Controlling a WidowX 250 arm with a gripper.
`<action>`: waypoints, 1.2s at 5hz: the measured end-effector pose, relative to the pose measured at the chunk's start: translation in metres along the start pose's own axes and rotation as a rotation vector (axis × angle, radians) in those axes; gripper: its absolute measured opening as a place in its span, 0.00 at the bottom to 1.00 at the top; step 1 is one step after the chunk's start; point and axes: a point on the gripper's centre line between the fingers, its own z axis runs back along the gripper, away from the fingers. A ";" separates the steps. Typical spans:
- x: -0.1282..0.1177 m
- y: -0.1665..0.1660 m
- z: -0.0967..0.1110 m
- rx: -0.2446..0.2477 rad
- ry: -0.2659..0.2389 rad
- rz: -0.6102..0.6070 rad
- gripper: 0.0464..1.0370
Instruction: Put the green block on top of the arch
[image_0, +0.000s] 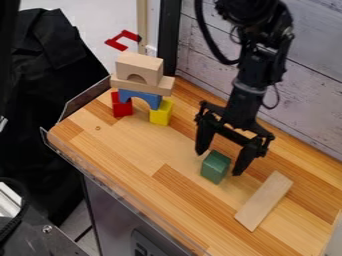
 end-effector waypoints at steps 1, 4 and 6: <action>-0.001 0.003 -0.002 -0.022 0.008 0.033 0.96; 0.007 -0.007 -0.009 -0.120 -0.058 0.081 0.56; 0.002 0.000 0.012 -0.110 -0.099 0.150 0.50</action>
